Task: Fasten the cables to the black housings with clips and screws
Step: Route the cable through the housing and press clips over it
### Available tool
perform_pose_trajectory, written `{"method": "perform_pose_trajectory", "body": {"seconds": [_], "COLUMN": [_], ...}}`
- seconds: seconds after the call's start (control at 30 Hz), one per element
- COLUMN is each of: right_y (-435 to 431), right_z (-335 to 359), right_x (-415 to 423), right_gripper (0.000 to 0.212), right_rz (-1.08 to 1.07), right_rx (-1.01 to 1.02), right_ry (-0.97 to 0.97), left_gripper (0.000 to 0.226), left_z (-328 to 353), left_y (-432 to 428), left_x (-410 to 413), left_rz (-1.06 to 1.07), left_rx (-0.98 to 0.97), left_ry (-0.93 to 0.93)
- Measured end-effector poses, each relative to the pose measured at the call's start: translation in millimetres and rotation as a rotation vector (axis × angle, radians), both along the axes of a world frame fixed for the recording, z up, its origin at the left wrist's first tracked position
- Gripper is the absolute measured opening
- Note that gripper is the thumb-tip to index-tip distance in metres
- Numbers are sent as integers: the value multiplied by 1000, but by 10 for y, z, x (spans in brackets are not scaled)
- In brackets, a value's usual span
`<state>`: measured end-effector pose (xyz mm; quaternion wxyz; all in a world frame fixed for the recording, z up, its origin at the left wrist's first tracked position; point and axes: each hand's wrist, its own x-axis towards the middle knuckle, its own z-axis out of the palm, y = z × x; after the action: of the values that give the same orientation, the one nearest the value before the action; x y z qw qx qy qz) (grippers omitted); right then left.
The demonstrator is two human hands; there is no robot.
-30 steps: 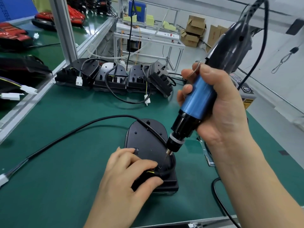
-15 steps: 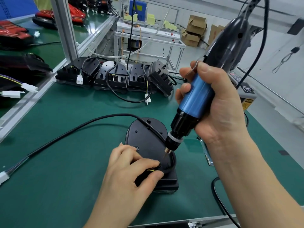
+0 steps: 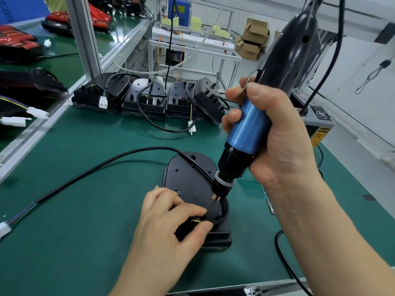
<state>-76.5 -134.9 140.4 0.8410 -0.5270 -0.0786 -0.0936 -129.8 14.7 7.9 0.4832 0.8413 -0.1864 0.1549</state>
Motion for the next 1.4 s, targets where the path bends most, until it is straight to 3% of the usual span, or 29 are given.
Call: {"method": "perform_pose_trajectory", "body": {"seconds": [0.17,0.73,1.03,1.4], "right_y": [36,100,92,58], "right_z": [-4,-51,-53,-56], "right_x": [4,-15,-18,-8], "right_gripper": [5,11,12,11], "right_rz": [-32,-29,21,-12], "right_rx": [-63,-83,-159,-111], "right_ry": [-31,-121,-175,-127], "left_gripper": [30,32,18,28], "left_z": [-2,2,-12,2], "left_y": [-16,-21,-8,-9], "left_x": [-7,2,8,10], "left_rz": [2,-18,-21,-17], "left_rx": [-36,-25,-7,-32], "left_ry": [62,137,140,128]}}
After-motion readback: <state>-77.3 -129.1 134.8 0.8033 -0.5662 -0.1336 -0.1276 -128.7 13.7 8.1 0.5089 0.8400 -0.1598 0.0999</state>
